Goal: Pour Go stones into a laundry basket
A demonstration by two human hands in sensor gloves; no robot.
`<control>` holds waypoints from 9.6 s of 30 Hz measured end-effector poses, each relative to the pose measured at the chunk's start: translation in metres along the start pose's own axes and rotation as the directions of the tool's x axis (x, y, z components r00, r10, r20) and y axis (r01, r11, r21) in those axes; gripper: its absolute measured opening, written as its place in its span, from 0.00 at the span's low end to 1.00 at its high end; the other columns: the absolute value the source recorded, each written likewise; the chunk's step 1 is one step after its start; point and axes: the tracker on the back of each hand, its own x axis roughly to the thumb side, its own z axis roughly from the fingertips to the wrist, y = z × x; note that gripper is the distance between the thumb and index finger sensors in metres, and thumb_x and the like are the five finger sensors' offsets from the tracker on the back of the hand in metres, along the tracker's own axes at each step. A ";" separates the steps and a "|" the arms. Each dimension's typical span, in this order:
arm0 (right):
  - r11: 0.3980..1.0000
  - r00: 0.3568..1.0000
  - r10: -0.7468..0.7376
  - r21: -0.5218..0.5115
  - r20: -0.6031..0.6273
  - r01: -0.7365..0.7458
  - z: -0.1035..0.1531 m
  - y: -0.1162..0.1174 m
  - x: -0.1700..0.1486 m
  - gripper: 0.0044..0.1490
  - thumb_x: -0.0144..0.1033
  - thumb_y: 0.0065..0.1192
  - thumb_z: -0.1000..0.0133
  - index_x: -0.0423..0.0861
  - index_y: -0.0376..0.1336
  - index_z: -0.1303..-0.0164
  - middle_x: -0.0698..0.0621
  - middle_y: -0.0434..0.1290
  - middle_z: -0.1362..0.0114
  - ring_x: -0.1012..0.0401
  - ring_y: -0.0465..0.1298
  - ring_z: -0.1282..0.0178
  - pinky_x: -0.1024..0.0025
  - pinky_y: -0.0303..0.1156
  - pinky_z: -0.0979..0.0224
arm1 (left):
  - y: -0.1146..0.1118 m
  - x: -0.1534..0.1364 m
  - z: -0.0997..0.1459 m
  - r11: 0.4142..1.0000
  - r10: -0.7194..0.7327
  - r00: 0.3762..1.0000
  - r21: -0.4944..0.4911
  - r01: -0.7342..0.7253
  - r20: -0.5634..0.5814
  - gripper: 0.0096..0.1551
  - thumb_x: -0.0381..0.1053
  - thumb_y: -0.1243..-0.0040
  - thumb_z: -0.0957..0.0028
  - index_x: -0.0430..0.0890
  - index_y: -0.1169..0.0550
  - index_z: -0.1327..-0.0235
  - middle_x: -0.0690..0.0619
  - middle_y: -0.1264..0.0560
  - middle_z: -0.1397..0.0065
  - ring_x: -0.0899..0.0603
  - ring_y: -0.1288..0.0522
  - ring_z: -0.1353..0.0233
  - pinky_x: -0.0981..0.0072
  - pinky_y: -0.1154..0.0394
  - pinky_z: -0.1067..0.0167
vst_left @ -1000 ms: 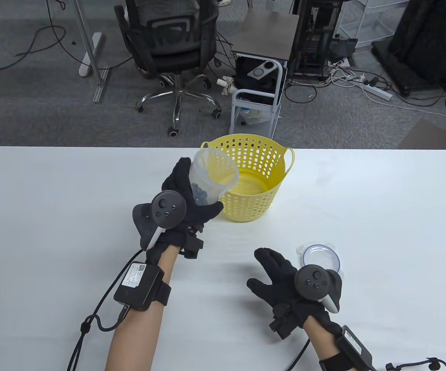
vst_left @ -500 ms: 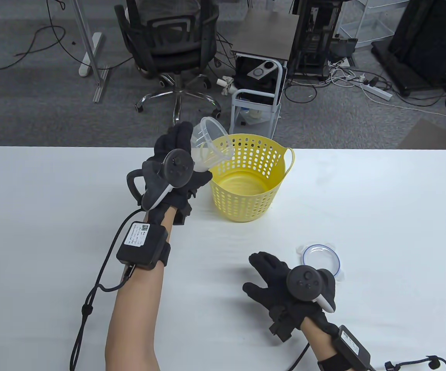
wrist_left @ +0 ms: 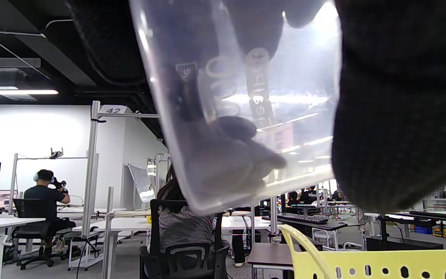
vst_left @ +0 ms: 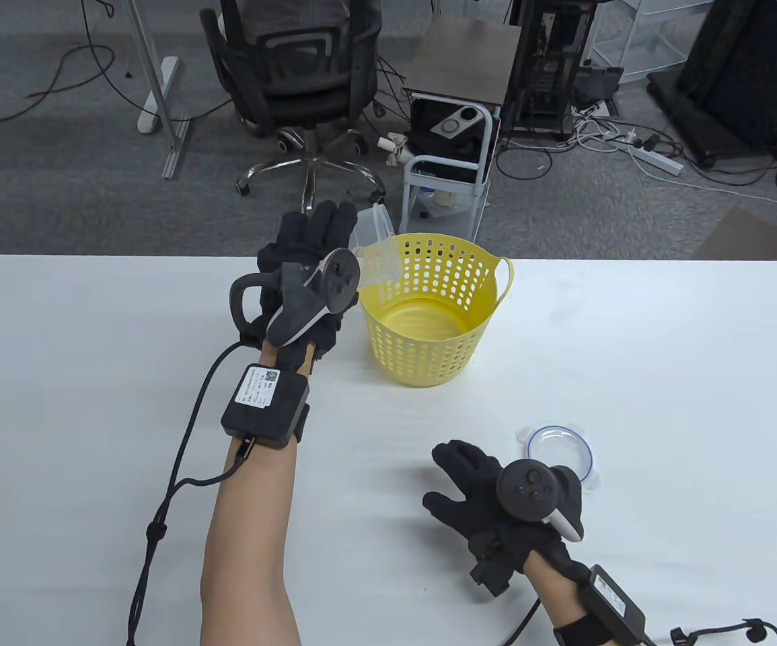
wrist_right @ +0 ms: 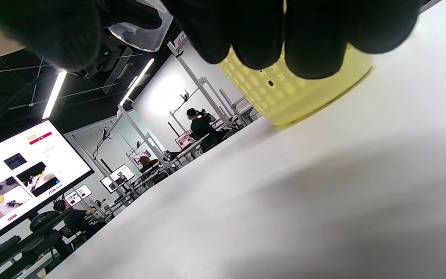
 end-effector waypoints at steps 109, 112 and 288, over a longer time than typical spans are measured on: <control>0.989 1.000 0.030 0.143 -0.003 -0.029 -0.004 0.008 0.001 0.55 0.66 0.66 0.51 0.44 0.55 0.22 0.34 0.57 0.18 0.30 0.67 0.28 0.30 0.63 0.30 | 0.001 0.023 0.012 0.946 -0.323 0.935 0.060 0.318 0.148 0.80 0.64 0.02 0.83 0.75 0.49 0.27 0.72 0.44 0.14 0.43 0.37 0.14 0.41 0.27 0.30; 0.989 1.000 0.027 0.143 -0.009 -0.025 -0.003 0.008 0.001 0.55 0.66 0.66 0.51 0.44 0.55 0.22 0.34 0.57 0.18 0.30 0.67 0.28 0.30 0.63 0.30 | 0.002 0.022 0.011 0.948 -0.317 0.938 0.059 0.312 0.139 0.80 0.64 0.02 0.83 0.74 0.49 0.26 0.72 0.44 0.14 0.43 0.37 0.15 0.41 0.27 0.30; 0.937 0.930 0.345 -0.102 0.128 -0.333 0.012 -0.006 0.082 0.56 0.73 0.71 0.56 0.50 0.60 0.24 0.42 0.61 0.17 0.28 0.65 0.26 0.31 0.64 0.30 | -0.108 -0.055 0.206 0.554 0.735 0.664 -0.443 -0.705 -0.138 0.44 0.73 0.40 0.51 0.61 0.38 0.22 0.56 0.32 0.17 0.41 0.23 0.25 0.38 0.28 0.32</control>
